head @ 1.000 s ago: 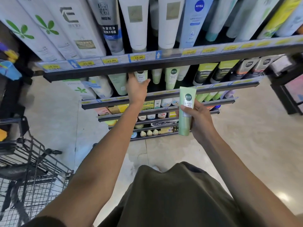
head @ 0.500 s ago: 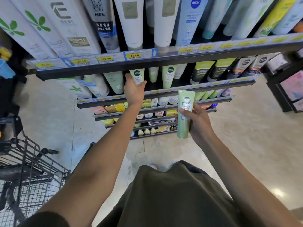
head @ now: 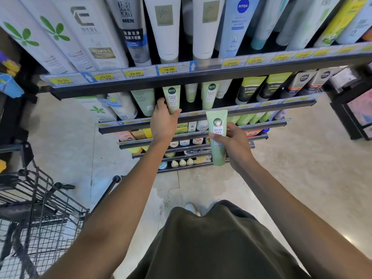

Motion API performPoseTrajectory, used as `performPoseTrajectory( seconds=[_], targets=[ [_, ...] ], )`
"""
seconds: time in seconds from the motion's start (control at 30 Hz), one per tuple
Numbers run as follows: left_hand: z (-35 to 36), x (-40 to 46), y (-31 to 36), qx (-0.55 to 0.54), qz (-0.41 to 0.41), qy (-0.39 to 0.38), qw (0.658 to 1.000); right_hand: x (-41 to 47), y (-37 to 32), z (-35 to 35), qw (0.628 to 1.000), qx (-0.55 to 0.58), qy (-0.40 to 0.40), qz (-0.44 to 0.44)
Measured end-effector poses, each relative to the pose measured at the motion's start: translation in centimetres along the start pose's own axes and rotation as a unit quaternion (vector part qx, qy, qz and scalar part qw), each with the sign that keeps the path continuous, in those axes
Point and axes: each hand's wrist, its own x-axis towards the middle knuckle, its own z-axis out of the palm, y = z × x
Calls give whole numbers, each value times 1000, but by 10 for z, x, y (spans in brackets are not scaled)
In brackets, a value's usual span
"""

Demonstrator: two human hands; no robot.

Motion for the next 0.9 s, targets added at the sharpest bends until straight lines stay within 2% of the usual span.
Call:
performPoseTrajectory(
  seconds=[0.1, 0.23, 0.33, 0.63, 0.9],
  targets=[
    [-8, -6, -16, 115, 58, -23, 991, 8, -9, 12, 999, -43, 8, -13],
    [-9, -1, -38, 193, 145, -61, 968, 22, -17, 30, 991, -118, 15, -54],
    [-7, 3, -47, 199, 175, -67, 962, 32, -25, 43, 981, -170, 33, -91],
    [-1, 4, -58, 183, 176, -62, 965, 66, -52, 69, 968, -184, 68, -158],
    [-3, 6, -59, 167, 165, -75, 969, 90, -56, 83, 957, -235, 86, -144]
  ],
)
